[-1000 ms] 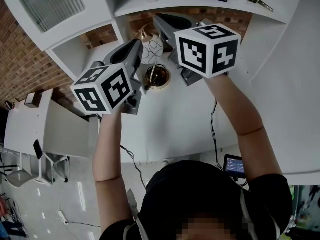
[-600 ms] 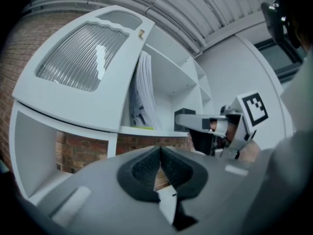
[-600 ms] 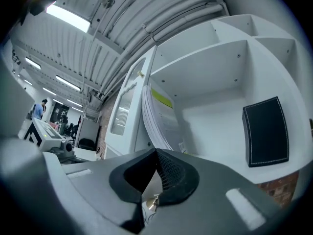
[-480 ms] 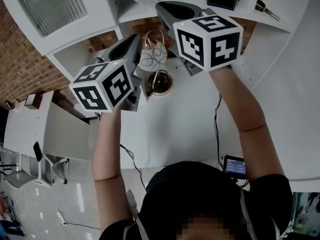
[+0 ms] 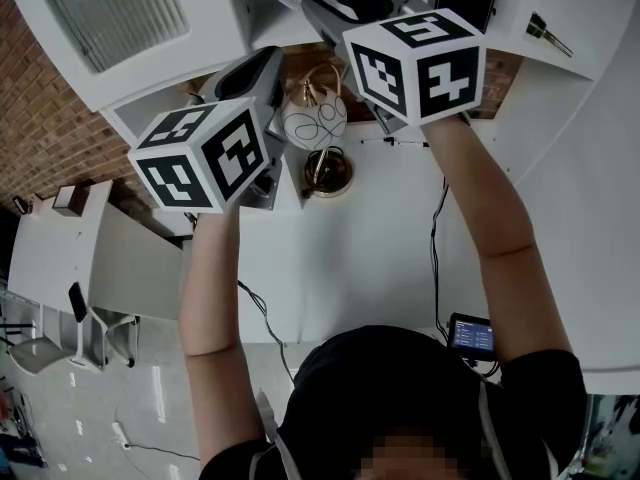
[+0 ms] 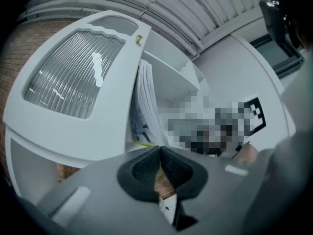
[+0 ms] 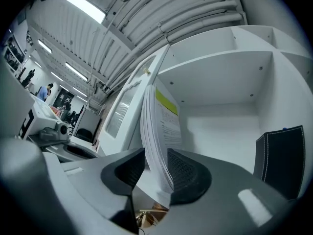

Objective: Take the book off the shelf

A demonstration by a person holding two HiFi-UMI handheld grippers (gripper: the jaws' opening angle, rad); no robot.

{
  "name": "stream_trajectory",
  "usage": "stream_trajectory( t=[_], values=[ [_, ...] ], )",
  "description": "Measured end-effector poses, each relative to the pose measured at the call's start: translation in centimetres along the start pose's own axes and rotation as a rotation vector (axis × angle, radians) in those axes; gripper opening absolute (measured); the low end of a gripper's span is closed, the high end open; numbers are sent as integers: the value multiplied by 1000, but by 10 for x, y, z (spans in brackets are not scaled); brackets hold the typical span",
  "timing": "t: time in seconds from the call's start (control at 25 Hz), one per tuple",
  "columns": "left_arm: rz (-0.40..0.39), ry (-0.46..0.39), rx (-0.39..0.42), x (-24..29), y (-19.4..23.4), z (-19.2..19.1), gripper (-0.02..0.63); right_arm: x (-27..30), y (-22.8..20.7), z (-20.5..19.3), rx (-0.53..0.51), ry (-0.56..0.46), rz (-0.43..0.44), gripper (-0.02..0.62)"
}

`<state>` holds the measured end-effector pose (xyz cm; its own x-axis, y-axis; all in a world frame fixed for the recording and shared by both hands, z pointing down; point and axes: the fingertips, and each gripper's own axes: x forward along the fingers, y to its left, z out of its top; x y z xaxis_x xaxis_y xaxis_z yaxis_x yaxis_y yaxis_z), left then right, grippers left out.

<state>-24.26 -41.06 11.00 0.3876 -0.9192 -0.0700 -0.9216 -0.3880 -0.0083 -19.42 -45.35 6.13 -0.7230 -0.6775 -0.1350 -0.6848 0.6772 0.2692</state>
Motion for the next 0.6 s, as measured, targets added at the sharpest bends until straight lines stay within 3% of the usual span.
stream_trajectory(
  t=[0.24,0.6],
  values=[
    [-8,0,13,6,5,5,9,14,-1,1,-47,25,21,227],
    [-42,26,7,10,12,3,9,40,7,13,-137,62,22,282]
  ],
)
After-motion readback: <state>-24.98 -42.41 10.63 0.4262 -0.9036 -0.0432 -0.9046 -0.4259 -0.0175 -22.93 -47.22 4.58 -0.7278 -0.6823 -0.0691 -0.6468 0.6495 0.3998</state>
